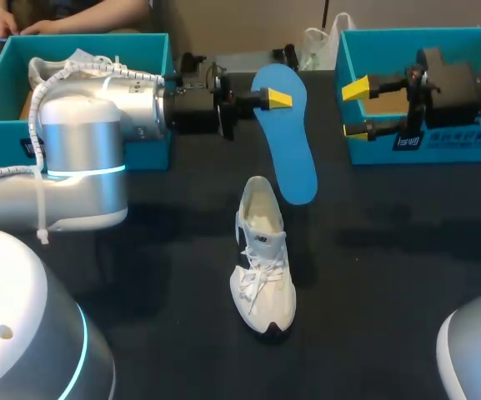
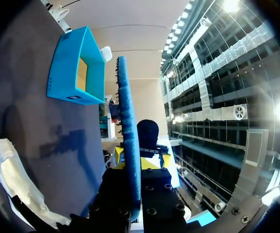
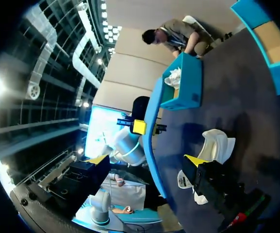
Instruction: Take the shoe out of the shoebox, open the shoe tongue, remove and reinsert the insole, then place the shoe into the shoebox
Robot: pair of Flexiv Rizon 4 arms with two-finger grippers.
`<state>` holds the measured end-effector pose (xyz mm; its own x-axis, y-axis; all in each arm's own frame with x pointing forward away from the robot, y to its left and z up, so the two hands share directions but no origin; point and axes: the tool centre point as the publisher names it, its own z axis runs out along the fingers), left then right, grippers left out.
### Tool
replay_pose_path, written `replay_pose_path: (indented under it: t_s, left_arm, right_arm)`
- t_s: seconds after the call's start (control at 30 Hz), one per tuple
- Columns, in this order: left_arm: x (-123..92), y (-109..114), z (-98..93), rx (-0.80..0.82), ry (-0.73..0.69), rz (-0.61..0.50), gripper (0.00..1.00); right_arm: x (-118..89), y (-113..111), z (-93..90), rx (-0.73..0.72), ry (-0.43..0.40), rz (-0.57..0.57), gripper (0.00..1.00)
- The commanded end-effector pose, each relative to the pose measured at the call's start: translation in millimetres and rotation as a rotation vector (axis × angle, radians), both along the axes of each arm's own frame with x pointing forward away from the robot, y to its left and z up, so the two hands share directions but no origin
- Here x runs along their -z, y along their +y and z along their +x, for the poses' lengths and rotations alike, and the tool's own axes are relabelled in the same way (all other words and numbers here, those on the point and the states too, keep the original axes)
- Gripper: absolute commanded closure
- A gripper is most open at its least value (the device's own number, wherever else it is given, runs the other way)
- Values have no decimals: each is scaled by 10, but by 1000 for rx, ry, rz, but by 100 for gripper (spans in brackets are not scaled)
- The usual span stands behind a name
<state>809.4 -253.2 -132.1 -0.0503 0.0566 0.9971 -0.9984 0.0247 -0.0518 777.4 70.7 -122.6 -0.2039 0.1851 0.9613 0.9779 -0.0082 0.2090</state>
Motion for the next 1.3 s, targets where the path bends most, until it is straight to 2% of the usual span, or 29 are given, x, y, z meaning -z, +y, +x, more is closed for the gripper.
replay_pose_path:
  t_s: [0.03, 0.23, 0.63, 0.8, 0.93, 1.07, 1.17, 1.23, 1.3]
  left_arm:
    - [4, -3, 1, 0, 0, -1, 100]
    - [4, -3, 1, 0, 0, -1, 100]
    - [1, 10, -6, 21, -14, -4, 100]
    - [-48, 84, -38, 112, -231, -53, 100]
    - [-53, 145, 24, 178, -523, -82, 100]
    - [-99, 166, 77, 151, -765, -107, 100]
    - [-186, 172, 56, 116, -879, -130, 100]
    - [-218, 177, 40, 102, -1061, -145, 100]
    - [-248, 186, 28, 86, -1161, -159, 100]
  right_arm:
    - [26, -25, 73, -11, 7, 6, 0]
    - [31, -70, 151, -18, 27, 25, 0]
    - [31, -70, 151, -18, 27, 25, 0]
    - [31, -70, 151, -18, 27, 25, 0]
    - [31, -70, 151, -18, 27, 25, 0]
    - [31, -70, 151, -18, 27, 25, 0]
    - [31, -70, 151, -18, 27, 25, 0]
    - [31, -70, 151, -18, 27, 25, 0]
    - [31, -70, 151, -18, 27, 25, 0]
